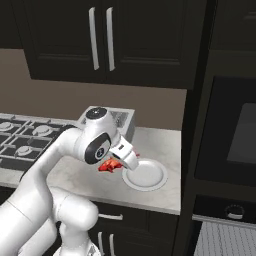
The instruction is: Place the fish on the rack of the oven, and slide the rack back inside. Close the oven door.
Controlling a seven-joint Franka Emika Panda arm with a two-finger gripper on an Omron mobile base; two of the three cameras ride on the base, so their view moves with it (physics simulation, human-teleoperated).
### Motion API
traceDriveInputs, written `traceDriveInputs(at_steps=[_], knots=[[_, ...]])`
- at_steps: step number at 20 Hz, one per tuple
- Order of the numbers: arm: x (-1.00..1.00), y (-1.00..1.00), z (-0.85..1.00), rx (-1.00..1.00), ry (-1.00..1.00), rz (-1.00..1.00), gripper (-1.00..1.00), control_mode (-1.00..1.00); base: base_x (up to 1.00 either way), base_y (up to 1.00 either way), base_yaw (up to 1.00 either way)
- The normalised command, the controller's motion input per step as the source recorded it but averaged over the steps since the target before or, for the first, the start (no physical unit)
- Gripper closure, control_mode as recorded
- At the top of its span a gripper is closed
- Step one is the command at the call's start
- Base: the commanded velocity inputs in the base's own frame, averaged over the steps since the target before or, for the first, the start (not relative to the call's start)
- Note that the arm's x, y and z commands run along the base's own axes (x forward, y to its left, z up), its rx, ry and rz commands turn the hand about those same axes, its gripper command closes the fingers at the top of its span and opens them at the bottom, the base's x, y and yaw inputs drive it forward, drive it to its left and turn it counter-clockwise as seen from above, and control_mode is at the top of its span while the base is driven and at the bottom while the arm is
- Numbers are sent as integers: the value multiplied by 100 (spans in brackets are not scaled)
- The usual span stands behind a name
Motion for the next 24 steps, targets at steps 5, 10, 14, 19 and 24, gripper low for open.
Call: traceDriveInputs(at_steps=[5,10,14,19,24], knots=[[0,0,0,0,29,0,100,-100,0,0,0],[0,0,0,0,5,0,100,100,-30,-5,-4],[0,0,0,0,0,0,100,100,-88,-11,-25],[0,0,0,0,0,0,100,100,-95,-4,-41],[0,0,0,0,0,0,100,100,-57,0,-49]])
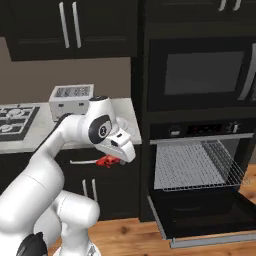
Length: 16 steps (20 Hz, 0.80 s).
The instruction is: Place the fish on the rack of the oven, and slide the rack back inside. Close the oven door.
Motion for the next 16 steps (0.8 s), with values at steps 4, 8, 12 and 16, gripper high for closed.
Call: traceDriveInputs(at_steps=[4,8,12,16], knots=[[0,0,0,0,0,0,100,100,-15,0,-51],[0,0,0,0,0,0,100,100,6,13,-42],[0,0,0,0,0,0,100,100,25,13,-33],[0,0,0,0,0,0,100,100,38,3,-30]])
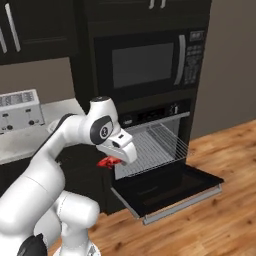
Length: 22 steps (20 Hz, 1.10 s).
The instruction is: Place the fish on the rack of the oven, and slide the rack back inside. Close the oven door.
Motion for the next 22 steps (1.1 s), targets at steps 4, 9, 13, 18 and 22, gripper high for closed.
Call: traceDriveInputs(at_steps=[4,9,13,18,22], knots=[[0,0,0,0,0,0,100,100,54,6,-25],[0,0,0,0,0,0,100,100,42,23,-20],[0,0,0,0,0,0,100,100,28,22,-19],[0,0,0,0,0,0,100,100,39,2,-16],[0,0,0,0,0,0,100,100,59,6,-13]])
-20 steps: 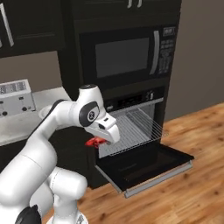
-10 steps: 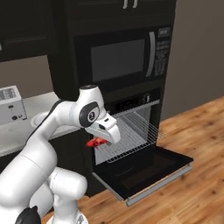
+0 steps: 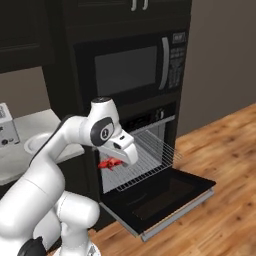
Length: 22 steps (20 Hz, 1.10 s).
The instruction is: Place the fish on the rack of the oven, and slide the rack back inside. Close the oven door.
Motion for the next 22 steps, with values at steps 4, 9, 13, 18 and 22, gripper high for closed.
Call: traceDriveInputs(at_steps=[4,9,13,18,22], knots=[[0,0,0,0,0,0,100,100,63,13,-11],[0,0,0,0,0,0,100,100,28,1,-5],[0,-25,-2,15,0,0,100,-100,0,-1,0],[16,-55,-11,30,-5,2,100,-100,0,0,0],[62,-36,-19,31,-9,10,100,-100,0,0,0]])
